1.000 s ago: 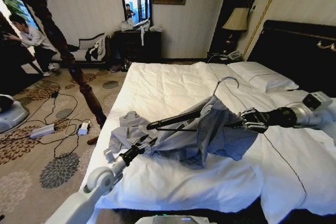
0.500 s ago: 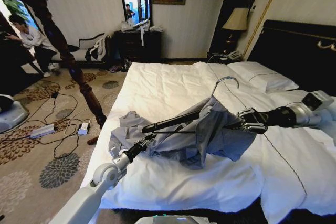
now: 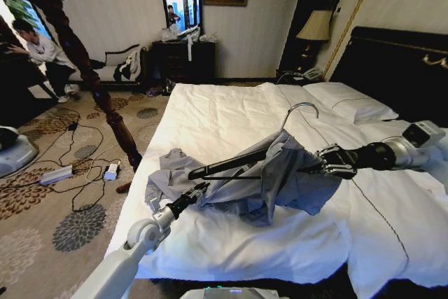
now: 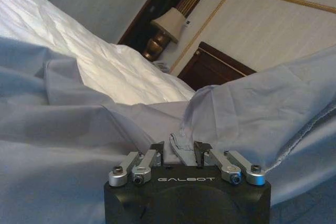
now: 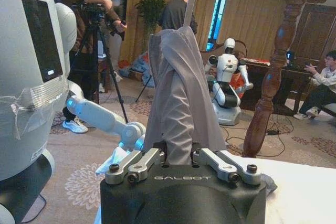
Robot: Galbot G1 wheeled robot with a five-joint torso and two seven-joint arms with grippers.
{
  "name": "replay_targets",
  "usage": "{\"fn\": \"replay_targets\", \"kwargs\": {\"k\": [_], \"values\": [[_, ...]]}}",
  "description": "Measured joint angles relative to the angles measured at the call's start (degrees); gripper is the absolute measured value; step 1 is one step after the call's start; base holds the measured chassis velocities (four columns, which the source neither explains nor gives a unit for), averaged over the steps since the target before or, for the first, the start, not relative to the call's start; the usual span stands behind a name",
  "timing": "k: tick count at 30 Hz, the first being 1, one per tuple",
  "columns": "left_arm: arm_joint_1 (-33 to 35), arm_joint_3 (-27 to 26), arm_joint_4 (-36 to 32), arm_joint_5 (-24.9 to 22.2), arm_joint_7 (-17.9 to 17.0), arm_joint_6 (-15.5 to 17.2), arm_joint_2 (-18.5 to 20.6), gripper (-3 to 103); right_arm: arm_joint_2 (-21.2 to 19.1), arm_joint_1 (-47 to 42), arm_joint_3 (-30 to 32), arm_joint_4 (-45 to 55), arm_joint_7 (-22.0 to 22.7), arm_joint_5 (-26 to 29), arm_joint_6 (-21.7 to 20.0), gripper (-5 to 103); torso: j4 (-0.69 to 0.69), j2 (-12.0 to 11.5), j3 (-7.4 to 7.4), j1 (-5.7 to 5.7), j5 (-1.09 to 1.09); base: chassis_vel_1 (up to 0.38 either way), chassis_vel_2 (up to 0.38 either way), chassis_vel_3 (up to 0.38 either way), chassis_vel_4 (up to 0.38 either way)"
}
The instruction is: Pick up the clothes from the bed and hang them on the clothes hanger.
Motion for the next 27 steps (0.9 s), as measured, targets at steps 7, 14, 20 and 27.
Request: {"fn": "replay_targets", "kwargs": {"k": [7, 14, 20, 27], "values": [[0.13, 1.22, 0.71, -0.52, 2.0, 1.2, -0.96, 31, 0.06, 0.05, 0.39, 0.42, -0.01, 0.32, 0.0, 16, 0.0, 0.0, 0.0, 0.0, 0.0, 0.0, 0.0, 0.0, 0.0], [0.44, 1.05, 0.51, -2.7, 2.96, 2.43, -1.13, 19, 0.04, 0.05, 0.66, 0.51, -0.04, 0.63, 0.0, 16, 0.0, 0.0, 0.0, 0.0, 0.0, 0.0, 0.0, 0.0, 0.0], [0.41, 0.74, 0.48, -3.85, 3.21, 3.23, -1.1, 17, 0.16, 0.05, 0.67, 0.57, -0.05, 0.71, 0.0, 16, 0.0, 0.0, 0.0, 0.0, 0.0, 0.0, 0.0, 0.0, 0.0], [0.17, 0.47, 1.46, -1.95, 3.23, 3.23, -0.97, 29, 0.22, 0.21, 0.64, 0.37, -0.19, 0.74, 0.05, 16, 0.0, 0.0, 0.0, 0.0, 0.0, 0.0, 0.0, 0.0, 0.0]]}}
